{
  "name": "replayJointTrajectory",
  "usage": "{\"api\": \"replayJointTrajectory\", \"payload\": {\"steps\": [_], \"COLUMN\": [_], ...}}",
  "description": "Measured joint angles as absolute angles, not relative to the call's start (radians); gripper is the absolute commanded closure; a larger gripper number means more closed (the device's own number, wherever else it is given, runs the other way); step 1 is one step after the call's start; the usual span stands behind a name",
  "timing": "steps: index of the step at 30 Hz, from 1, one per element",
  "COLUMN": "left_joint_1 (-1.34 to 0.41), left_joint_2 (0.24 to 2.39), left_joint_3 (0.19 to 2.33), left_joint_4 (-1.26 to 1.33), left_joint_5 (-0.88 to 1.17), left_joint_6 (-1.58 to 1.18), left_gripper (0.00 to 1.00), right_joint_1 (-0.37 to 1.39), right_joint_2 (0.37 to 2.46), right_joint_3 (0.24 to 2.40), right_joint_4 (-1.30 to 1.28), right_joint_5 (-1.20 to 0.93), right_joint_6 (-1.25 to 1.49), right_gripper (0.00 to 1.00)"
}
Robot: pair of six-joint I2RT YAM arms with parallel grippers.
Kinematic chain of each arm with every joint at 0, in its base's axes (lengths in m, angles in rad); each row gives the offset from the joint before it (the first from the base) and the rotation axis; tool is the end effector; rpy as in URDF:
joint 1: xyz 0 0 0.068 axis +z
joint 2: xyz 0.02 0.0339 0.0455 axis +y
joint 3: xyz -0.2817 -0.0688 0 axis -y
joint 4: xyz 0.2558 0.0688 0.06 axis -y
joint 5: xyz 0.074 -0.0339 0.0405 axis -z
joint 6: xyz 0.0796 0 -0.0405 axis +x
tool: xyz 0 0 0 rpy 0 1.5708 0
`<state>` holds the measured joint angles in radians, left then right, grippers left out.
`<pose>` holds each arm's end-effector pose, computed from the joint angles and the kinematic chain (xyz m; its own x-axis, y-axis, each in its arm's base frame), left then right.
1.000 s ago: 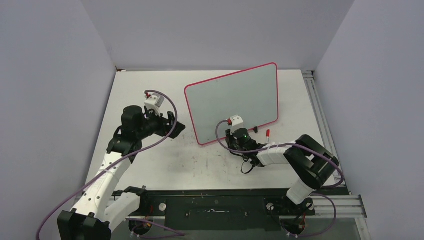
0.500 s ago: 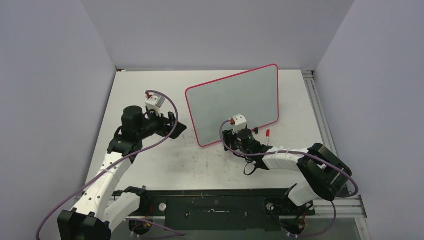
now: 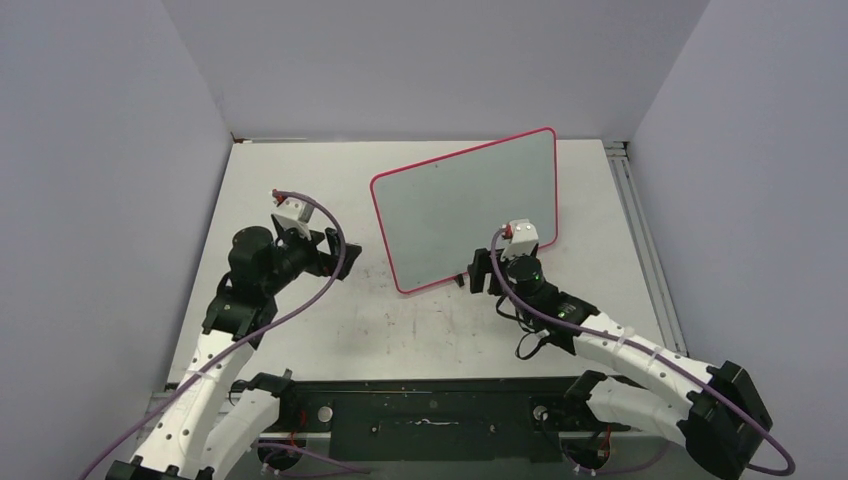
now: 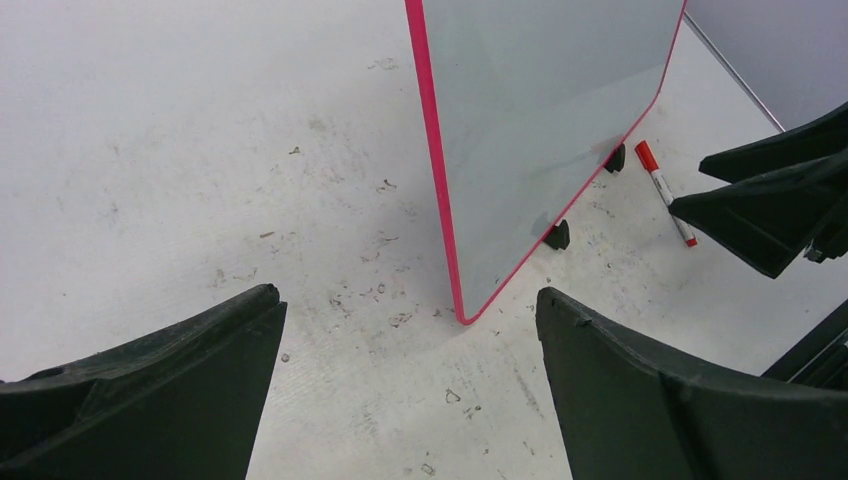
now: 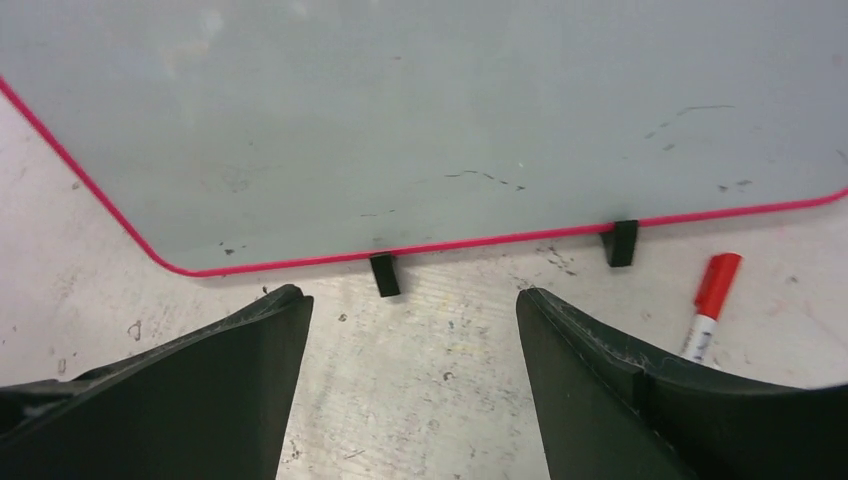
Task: Write a sentence on the whiteboard
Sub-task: Move the whiteboard stand to the center of the board.
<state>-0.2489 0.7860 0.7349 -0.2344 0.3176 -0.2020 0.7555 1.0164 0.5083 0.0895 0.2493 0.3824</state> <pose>0.2100 -0.0790 0.3175 -0.3726 -0.1019 -0.9224 0.4590 0.8436 -0.2787 0.2045 0.1657 0.2195 -0.4612 0.0623 -0.8851 -0.3538 0.9019 0.2479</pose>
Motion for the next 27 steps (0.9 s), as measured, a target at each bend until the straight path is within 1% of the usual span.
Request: {"api": "replayJointTrajectory", "payload": {"steps": [3,9,17,22,27], "left_joint_1": [-0.257,-0.282,-0.323,-0.330,-0.332], "left_joint_2": [0.767,0.761,0.703,0.702,0.702], "left_joint_3": [0.734,0.723,0.713,0.713,0.713], "left_joint_4": [-0.234,-0.235,-0.235,-0.235,-0.235], "left_joint_5": [0.299,0.279,0.230,0.219,0.213], "left_joint_6": [-0.195,-0.178,-0.155,-0.150,-0.149], "left_gripper": [0.04,0.04,0.04,0.04,0.04], "right_joint_1": [0.709,0.493,0.279,0.238,0.237], "right_joint_2": [1.002,1.013,1.104,1.158,1.234], "right_joint_3": [0.573,0.660,0.683,0.682,0.682], "right_joint_4": [-0.051,-0.279,-0.432,-0.451,-0.449], "right_joint_5": [0.273,0.265,0.171,0.126,0.096], "right_joint_6": [0.419,0.485,0.517,0.514,0.510], "right_gripper": [0.25,0.25,0.34,0.40,0.49]}}
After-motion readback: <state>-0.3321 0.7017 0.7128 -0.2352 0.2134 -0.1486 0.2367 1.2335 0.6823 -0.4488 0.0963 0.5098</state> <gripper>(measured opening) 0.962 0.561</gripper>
